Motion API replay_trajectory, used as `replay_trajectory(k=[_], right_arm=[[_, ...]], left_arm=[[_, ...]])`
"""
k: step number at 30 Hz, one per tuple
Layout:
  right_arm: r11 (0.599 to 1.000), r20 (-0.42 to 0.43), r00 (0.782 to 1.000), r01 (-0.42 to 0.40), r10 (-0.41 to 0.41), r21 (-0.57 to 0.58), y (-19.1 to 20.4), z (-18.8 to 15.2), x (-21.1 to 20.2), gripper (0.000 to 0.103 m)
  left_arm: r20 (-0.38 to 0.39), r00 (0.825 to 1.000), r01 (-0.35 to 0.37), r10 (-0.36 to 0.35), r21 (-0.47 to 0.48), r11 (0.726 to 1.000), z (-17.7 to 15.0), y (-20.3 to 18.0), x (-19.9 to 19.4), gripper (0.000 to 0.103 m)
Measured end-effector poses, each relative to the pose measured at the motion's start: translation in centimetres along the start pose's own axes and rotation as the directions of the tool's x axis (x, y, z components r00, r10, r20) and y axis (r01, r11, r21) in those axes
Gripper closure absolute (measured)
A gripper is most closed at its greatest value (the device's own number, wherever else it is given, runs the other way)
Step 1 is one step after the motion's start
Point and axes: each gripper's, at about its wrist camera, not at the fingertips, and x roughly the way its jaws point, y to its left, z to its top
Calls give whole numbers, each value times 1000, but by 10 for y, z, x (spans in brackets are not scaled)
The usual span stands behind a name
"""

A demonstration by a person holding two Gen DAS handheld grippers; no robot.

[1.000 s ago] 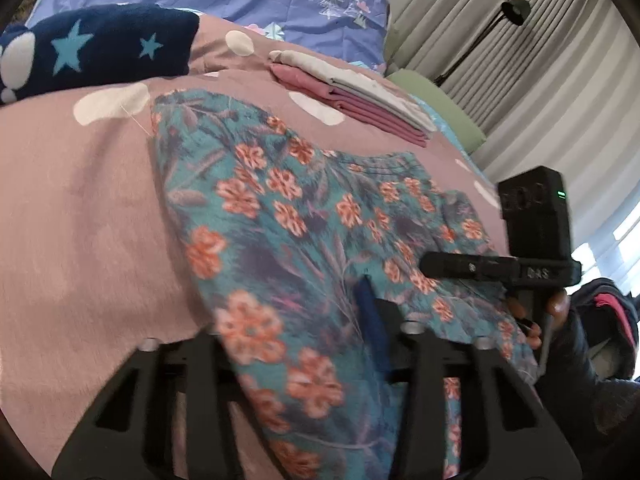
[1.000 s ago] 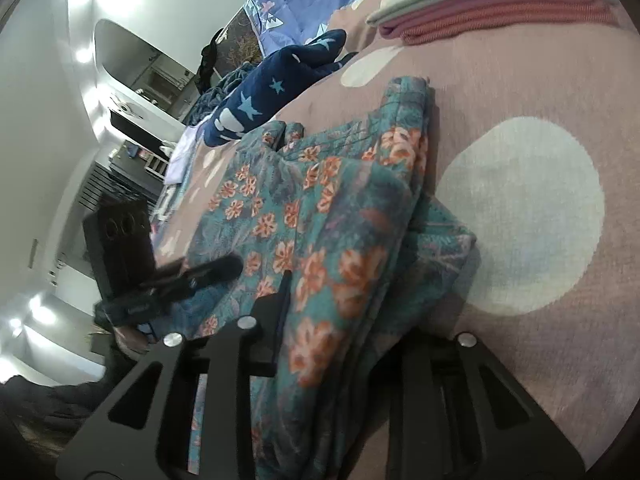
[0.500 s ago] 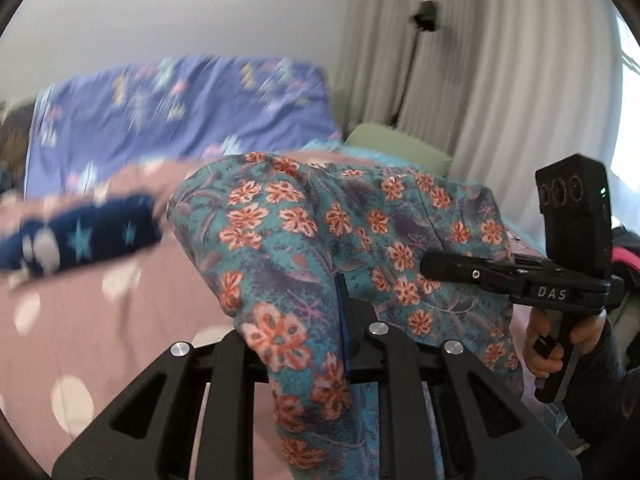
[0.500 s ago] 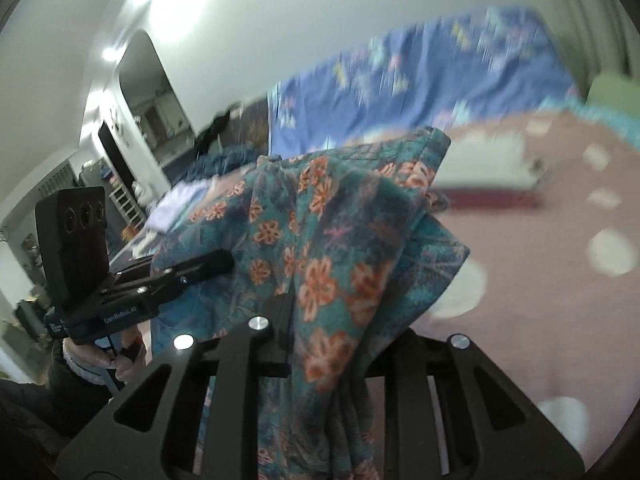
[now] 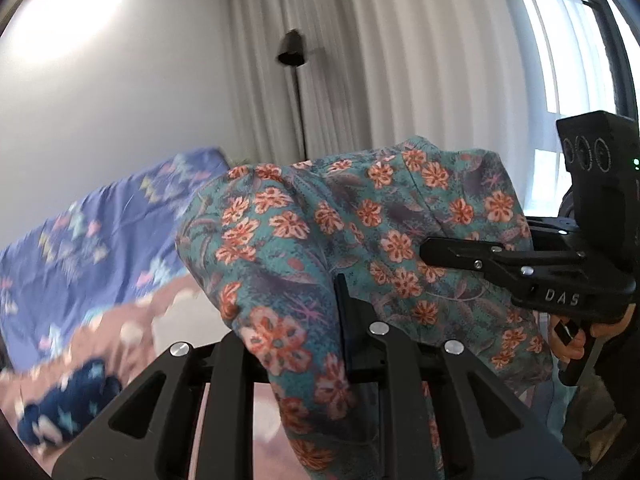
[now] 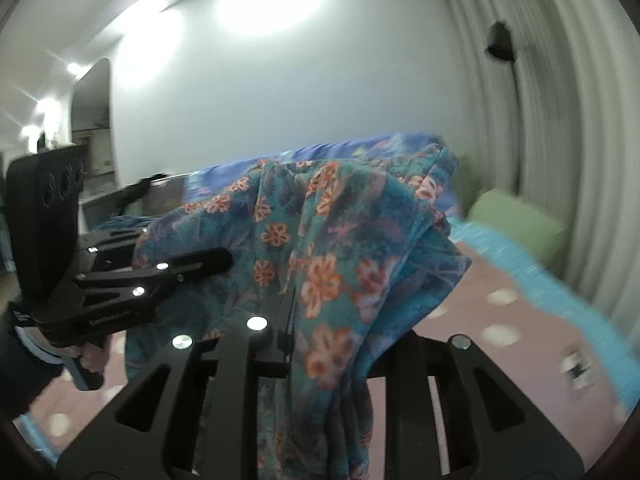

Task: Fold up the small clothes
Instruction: 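Lift the folded shirt with both grippers and carry it beside the folded stack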

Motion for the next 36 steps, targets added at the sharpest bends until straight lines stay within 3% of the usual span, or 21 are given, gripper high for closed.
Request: replay_trajectory(k=[4,13,18,26,28,29,30,31,32,33,35,36], right_arm=[[991,1,992,125,-126,-42,-43,19,13,83],[960,-19,960,280,-281,-18,-133,46,78,83],[948,-41,948,317,-315,32,-173,46,119,82],[922,-112,923,378,-369,86,-223,31,176,82],[914,-120,915,396,-384,89,-231,30,189,81],[910,-129,911,404,-391,93,-236,27,198,76],[901,-146,901,424,-409,93,-241,22,207,66],[883,-172,880,461,-443,86,-245,18,215,29],[825,-254,808,562,-531,65,-256,6,232,15],[764,-371,718,644,-589,34,-268,-13,249,17],[735,-524,628,678,-576,3,-286,-54,267,26],[737,-557,613,676,-560,3,-290,-71,270,26]], left_arm=[[3,1000,21,-21,42,999,34,-17,46,84],[9,1000,0,-1,93,996,79,-33,161,84],[-3,1000,-28,29,129,991,83,-36,215,84],[-29,999,-15,20,175,984,69,-37,285,82],[-36,999,-25,31,149,989,65,-32,306,77],[-43,998,-42,48,133,990,60,-30,313,73],[-65,996,-60,68,115,992,56,-26,324,58],[-136,985,-92,103,88,992,43,-20,341,40],[-188,974,-113,125,73,991,32,-15,351,37],[-238,961,-128,138,58,990,17,-10,361,35],[-343,933,-108,113,34,994,-20,-3,375,35],[-390,918,-72,78,30,997,-39,-4,380,35]])
